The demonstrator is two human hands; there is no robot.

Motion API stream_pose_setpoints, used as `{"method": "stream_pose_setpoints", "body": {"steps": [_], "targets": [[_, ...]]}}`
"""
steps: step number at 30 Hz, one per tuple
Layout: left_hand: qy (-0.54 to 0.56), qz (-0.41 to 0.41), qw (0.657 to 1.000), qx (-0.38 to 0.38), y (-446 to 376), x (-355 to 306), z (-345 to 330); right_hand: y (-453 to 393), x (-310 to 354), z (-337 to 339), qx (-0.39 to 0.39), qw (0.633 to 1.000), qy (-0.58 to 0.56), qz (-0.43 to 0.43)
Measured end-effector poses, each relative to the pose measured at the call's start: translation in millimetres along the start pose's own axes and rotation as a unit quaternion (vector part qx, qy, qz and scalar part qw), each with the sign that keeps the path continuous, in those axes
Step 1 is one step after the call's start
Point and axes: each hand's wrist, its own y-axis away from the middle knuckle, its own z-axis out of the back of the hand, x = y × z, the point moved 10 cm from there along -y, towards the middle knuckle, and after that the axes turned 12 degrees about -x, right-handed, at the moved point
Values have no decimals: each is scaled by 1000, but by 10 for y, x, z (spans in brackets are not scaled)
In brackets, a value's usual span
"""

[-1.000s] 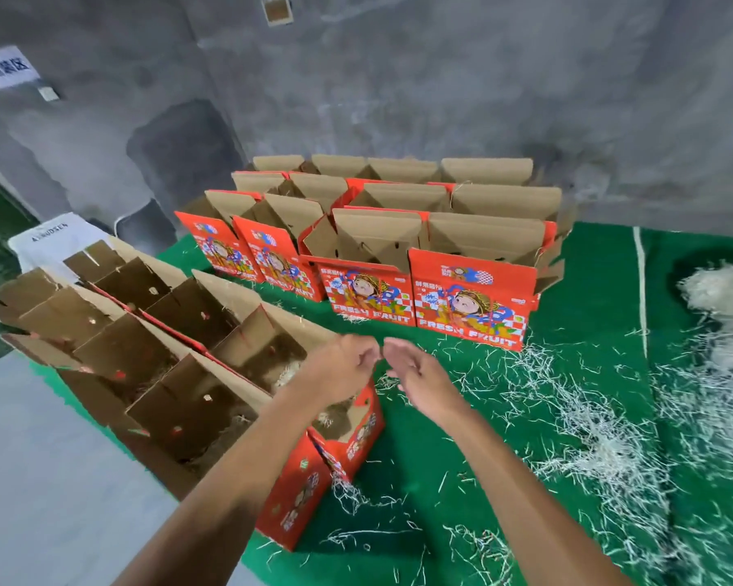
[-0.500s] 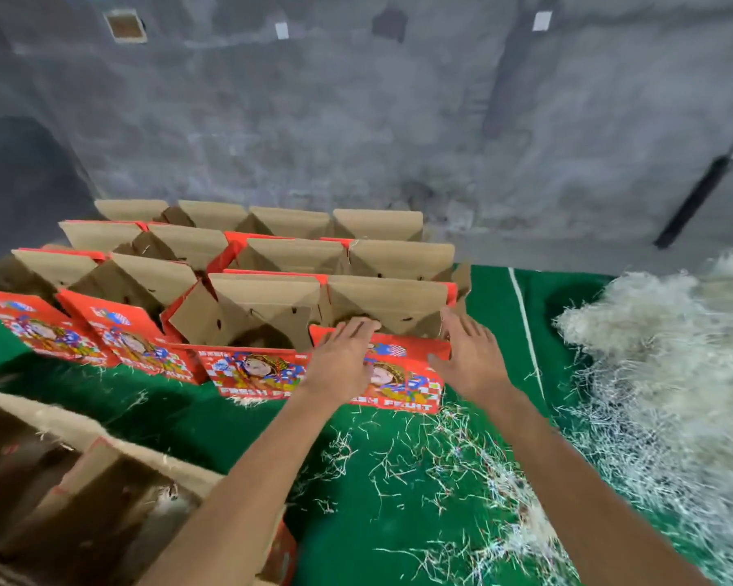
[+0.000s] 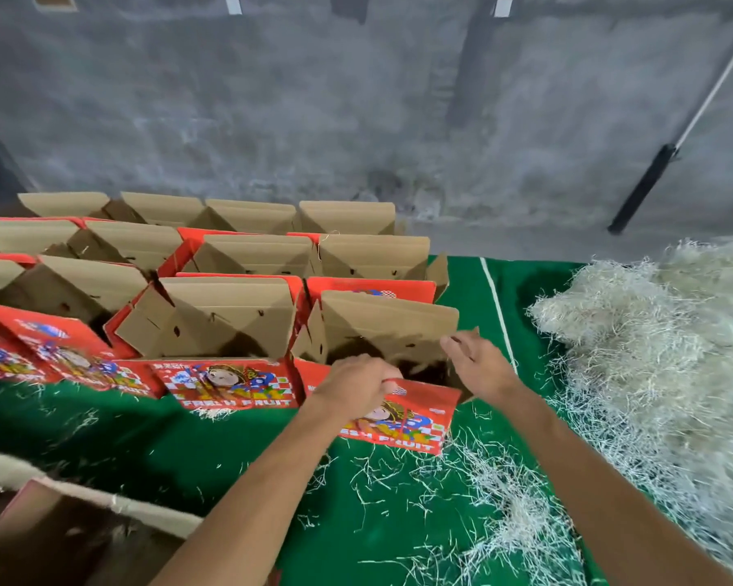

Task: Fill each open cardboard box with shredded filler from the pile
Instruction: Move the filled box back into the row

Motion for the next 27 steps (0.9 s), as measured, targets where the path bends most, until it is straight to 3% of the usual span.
{"method": "stream_pose_setpoints", "body": {"steps": [12,18,23,27], "targets": [[21,-83,996,28,970,-1736,-301,1275,-811,1032,-36,995,47,-82],[-9,-139,989,50,1461,-2360,-755,1881,-1069,1369,-72,994,-65,-55],[58,-64,993,76,1676,-2408,-1009,2092,-1426,1200,1,995,-1,-99],[91,50,976,190,1817,-2282,-1310,2154,-1706,1056,47,986,48,-154]]}}
